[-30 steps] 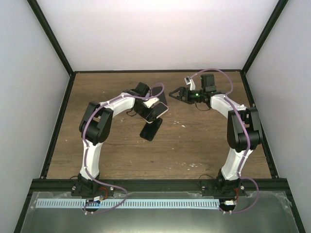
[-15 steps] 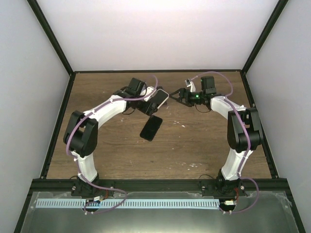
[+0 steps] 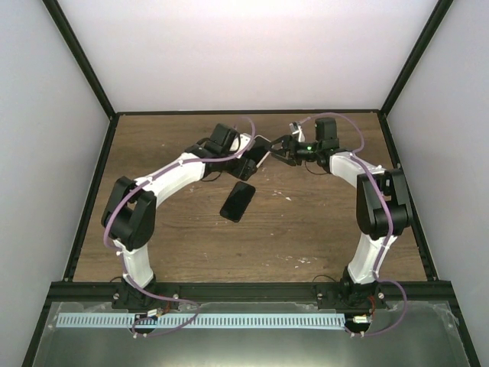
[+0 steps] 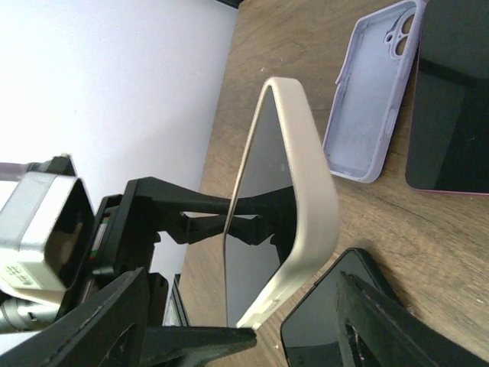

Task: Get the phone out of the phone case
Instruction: Pick up the phone at the center of the board.

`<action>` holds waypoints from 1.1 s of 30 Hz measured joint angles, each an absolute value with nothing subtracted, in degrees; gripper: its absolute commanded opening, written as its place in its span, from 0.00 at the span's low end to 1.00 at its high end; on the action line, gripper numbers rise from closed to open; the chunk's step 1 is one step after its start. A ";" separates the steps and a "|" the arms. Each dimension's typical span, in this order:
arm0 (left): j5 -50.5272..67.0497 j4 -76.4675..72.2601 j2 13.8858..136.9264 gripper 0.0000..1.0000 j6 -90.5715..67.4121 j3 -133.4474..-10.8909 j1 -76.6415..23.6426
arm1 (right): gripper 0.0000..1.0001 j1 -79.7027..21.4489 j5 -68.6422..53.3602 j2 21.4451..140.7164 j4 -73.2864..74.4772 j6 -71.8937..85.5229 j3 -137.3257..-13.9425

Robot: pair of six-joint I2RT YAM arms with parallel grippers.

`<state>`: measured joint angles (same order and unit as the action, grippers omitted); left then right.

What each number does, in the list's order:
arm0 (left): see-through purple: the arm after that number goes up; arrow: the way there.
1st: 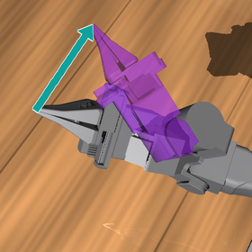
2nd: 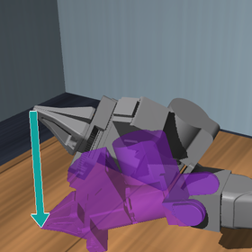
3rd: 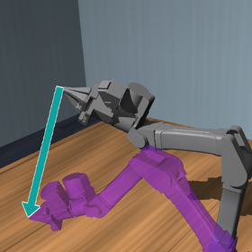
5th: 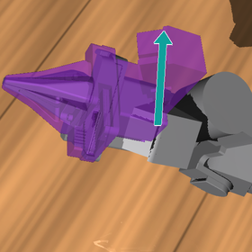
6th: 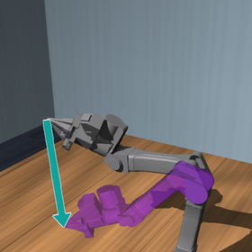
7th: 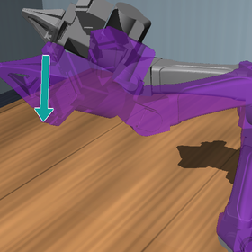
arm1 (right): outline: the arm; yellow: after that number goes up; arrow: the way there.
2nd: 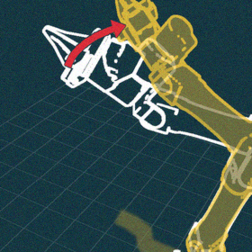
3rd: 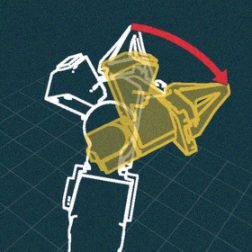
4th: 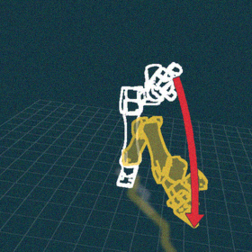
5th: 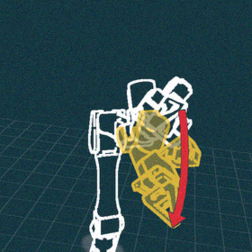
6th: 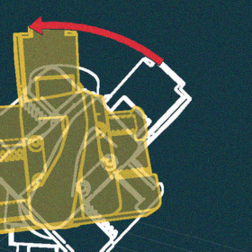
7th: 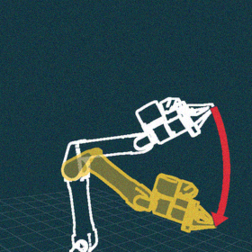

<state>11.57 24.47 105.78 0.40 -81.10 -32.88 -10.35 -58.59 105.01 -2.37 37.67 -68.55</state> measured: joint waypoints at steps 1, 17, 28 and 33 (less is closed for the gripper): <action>11.40 24.45 105.78 0.33 0.14 -81.23 -33.10 | 0.58 -10.50 -58.61 105.27 -2.79 38.19 -68.60; 8.75 19.49 101.71 0.29 -1.26 -78.76 -35.83 | 0.31 -11.44 -59.44 107.74 -4.99 42.11 -70.46; 8.19 16.58 97.76 0.28 1.89 -72.84 -36.05 | 0.31 -11.33 -61.12 107.74 -8.03 44.69 -70.43; 7.94 15.84 97.54 0.28 3.49 -72.51 -36.38 | 0.38 -11.33 -62.11 107.74 -8.71 45.45 -70.43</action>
